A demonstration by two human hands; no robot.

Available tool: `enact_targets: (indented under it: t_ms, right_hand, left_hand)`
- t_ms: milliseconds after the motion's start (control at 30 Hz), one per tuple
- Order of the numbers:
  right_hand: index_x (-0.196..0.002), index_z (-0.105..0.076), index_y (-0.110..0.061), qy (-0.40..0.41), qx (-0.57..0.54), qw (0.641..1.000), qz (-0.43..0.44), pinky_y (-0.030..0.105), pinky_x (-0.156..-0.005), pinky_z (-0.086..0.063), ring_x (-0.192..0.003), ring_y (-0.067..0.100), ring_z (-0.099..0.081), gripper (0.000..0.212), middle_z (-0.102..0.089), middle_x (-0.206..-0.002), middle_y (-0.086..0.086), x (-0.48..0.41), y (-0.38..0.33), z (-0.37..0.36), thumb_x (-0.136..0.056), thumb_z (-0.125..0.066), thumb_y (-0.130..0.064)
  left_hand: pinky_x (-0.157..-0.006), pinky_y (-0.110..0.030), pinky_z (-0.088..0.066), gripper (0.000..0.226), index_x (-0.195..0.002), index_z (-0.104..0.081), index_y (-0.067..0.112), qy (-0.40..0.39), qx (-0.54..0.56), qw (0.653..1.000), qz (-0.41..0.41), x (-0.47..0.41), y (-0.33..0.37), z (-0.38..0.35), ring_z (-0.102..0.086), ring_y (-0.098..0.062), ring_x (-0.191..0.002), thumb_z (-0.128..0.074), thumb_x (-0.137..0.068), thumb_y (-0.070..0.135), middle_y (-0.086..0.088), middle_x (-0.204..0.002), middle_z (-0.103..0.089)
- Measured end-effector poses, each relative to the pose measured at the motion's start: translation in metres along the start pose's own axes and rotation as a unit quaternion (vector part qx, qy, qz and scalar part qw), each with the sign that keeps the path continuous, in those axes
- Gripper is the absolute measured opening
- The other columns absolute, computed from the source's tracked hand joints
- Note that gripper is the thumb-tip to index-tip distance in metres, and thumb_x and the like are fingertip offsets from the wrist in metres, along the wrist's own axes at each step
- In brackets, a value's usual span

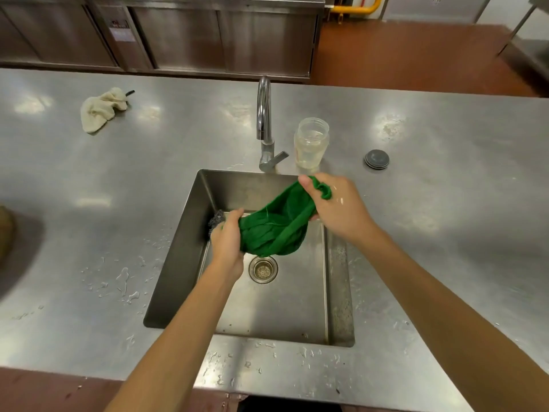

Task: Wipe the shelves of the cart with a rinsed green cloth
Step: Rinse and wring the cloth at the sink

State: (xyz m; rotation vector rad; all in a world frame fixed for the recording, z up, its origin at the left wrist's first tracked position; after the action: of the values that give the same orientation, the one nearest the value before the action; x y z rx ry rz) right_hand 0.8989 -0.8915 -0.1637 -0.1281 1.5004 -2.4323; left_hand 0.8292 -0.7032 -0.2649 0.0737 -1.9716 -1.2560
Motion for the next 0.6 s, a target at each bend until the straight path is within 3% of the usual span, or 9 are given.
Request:
enact_targets:
  t_ms: [133,233,333,400,433,500,533,567,600]
  right_hand:
    - [-0.083,-0.063,0.005,0.005,0.015,0.996,0.082,0.014,-0.053,-0.039,-0.054,0.005,-0.046,0.042,-0.051,-0.062,0.005,0.002,-0.047,-0.001,-0.102,-0.053,-0.031]
    - [-0.078,-0.06,0.006,0.02,-0.017,0.995,0.1,0.012,-0.053,-0.035,-0.054,0.004,-0.04,0.044,-0.046,-0.061,0.003,-0.001,-0.075,-0.003,-0.103,-0.053,-0.03]
    - [-0.074,-0.055,0.007,0.044,-0.035,0.99,0.13,0.018,-0.055,-0.038,-0.055,0.011,-0.044,0.047,-0.045,-0.06,0.009,-0.005,-0.098,0.0,-0.104,-0.051,-0.028]
    - [-0.08,-0.055,0.013,0.057,-0.065,0.986,0.142,0.038,-0.063,-0.049,-0.065,0.036,-0.054,0.051,-0.053,-0.07,0.03,-0.007,-0.112,0.004,-0.105,-0.049,-0.031]
    - [-0.086,-0.055,0.016,0.071,-0.081,0.984,0.143,0.045,-0.066,-0.05,-0.071,0.043,-0.055,0.052,-0.055,-0.076,0.035,-0.009,-0.119,0.009,-0.105,-0.049,-0.032]
    - [-0.089,-0.056,0.017,0.1,-0.116,0.978,0.144,0.045,-0.07,-0.05,-0.071,0.04,-0.055,0.051,-0.057,-0.079,0.032,-0.012,-0.133,0.021,-0.105,-0.048,-0.031]
    - [-0.088,-0.058,0.015,0.107,-0.132,0.975,0.144,0.043,-0.072,-0.05,-0.071,0.035,-0.055,0.05,-0.057,-0.078,0.028,-0.014,-0.138,0.026,-0.105,-0.049,-0.031]
    - [-0.088,-0.06,0.013,0.108,-0.144,0.972,0.148,0.043,-0.075,-0.051,-0.073,0.033,-0.056,0.048,-0.058,-0.079,0.028,-0.015,-0.143,0.031,-0.105,-0.049,-0.03]
    - [-0.088,-0.062,0.011,0.106,-0.149,0.972,0.149,0.046,-0.078,-0.053,-0.076,0.036,-0.059,0.047,-0.06,-0.082,0.03,-0.015,-0.145,0.033,-0.105,-0.049,-0.031]
  left_hand:
    - [-0.095,-0.047,-0.053,0.028,-0.108,-0.067,0.024,-0.034,-0.058,0.996,0.056,0.002,-0.028,0.019,-0.066,-0.024,-0.102,-0.05,-0.101,0.045,-0.004,-0.112,-0.07]
    - [-0.109,-0.039,-0.036,0.056,-0.137,-0.057,0.029,-0.06,-0.133,0.989,-0.018,0.01,-0.027,0.024,-0.054,-0.012,-0.125,-0.043,-0.098,0.066,0.009,-0.131,-0.06]
    - [-0.113,-0.034,-0.038,0.088,-0.143,-0.053,0.025,-0.114,-0.184,0.969,-0.117,0.019,-0.019,0.023,-0.056,0.002,-0.121,-0.06,-0.076,0.082,0.013,-0.134,-0.063]
    - [-0.114,-0.034,-0.042,0.102,-0.144,-0.049,0.022,-0.134,-0.232,0.954,-0.133,0.02,-0.021,0.022,-0.058,0.0,-0.123,-0.072,-0.065,0.082,0.012,-0.135,-0.063]
    - [-0.115,-0.037,-0.042,0.115,-0.149,-0.042,0.021,-0.137,-0.254,0.95,-0.122,0.02,-0.023,0.021,-0.057,-0.003,-0.127,-0.076,-0.058,0.083,0.011,-0.14,-0.06]
    - [-0.122,-0.04,-0.033,0.141,-0.162,-0.014,0.017,-0.113,-0.294,0.946,-0.078,0.018,-0.027,0.02,-0.041,-0.013,-0.145,-0.081,-0.055,0.08,0.005,-0.162,-0.037]
    - [-0.123,-0.036,-0.026,0.141,-0.163,0.0,0.018,-0.103,-0.305,0.943,-0.082,0.02,-0.026,0.02,-0.03,-0.014,-0.151,-0.082,-0.063,0.072,0.005,-0.167,-0.022]
    - [-0.121,-0.027,-0.025,0.129,-0.163,0.003,0.02,-0.116,-0.308,0.937,-0.116,0.024,-0.024,0.017,-0.027,-0.006,-0.151,-0.08,-0.073,0.062,0.01,-0.167,-0.019]
    - [-0.116,-0.019,-0.029,0.107,-0.162,-0.005,0.026,-0.146,-0.299,0.93,-0.156,0.025,-0.022,0.014,-0.034,0.009,-0.143,-0.073,-0.083,0.054,0.019,-0.16,-0.026]
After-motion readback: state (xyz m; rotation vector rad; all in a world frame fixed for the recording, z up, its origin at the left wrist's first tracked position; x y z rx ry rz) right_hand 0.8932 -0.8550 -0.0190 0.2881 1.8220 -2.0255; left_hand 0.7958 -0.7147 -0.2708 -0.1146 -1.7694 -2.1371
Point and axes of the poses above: each hand's wrist, its own x-axis away from the middle knuckle, its own z-axis out of the back of the hand, y = z × x, the point moved 6 cm from there along -x, towards the middle knuckle
